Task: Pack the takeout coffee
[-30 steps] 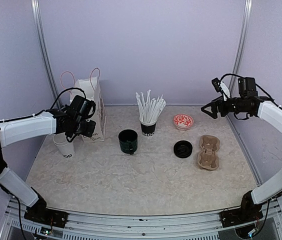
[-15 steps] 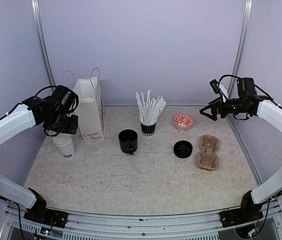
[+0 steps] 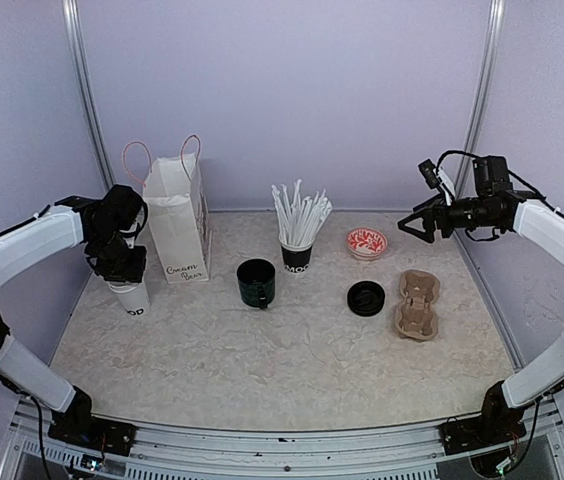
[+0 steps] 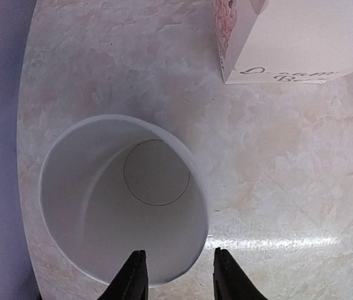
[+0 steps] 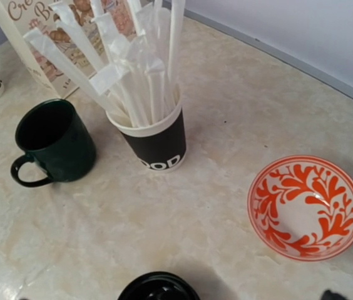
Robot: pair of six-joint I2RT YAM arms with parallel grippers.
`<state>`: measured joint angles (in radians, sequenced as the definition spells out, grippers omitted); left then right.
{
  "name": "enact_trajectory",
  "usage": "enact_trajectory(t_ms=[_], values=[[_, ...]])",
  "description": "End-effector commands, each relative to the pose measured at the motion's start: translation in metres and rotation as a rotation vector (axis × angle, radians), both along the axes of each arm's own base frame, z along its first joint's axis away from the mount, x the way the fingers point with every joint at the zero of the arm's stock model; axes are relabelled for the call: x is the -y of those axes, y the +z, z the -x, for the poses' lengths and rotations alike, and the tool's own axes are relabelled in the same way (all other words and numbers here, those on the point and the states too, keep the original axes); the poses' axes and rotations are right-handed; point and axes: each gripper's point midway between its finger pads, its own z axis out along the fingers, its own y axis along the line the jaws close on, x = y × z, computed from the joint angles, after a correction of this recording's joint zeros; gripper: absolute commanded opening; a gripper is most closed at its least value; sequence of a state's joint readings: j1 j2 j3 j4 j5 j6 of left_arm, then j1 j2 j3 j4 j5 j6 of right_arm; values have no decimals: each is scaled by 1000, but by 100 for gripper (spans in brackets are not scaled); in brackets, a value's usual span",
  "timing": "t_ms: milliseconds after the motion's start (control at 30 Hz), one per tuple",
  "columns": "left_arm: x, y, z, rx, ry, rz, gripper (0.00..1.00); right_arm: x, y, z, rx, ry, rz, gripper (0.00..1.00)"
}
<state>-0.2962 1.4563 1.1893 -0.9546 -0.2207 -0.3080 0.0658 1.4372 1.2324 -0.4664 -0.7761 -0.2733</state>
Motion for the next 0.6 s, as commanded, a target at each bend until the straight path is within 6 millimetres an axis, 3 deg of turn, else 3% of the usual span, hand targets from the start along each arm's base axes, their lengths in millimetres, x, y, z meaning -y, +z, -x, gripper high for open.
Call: enact_trajectory(t_ms=[0,133,233,567], values=[[2,1,-15,19,-24,14,35,3,-1,-3,-5,7,-4,99],[1,-2,-21,13,-23,2,32,2,-5,-4,-15,10,-5,99],[1,-4,-23,4,-29,-2,21,2,-6,-4,-19,11,-5,99],[1,5,-18,-4,-25,3,0,1,-8,-2,-25,13,-8,99]])
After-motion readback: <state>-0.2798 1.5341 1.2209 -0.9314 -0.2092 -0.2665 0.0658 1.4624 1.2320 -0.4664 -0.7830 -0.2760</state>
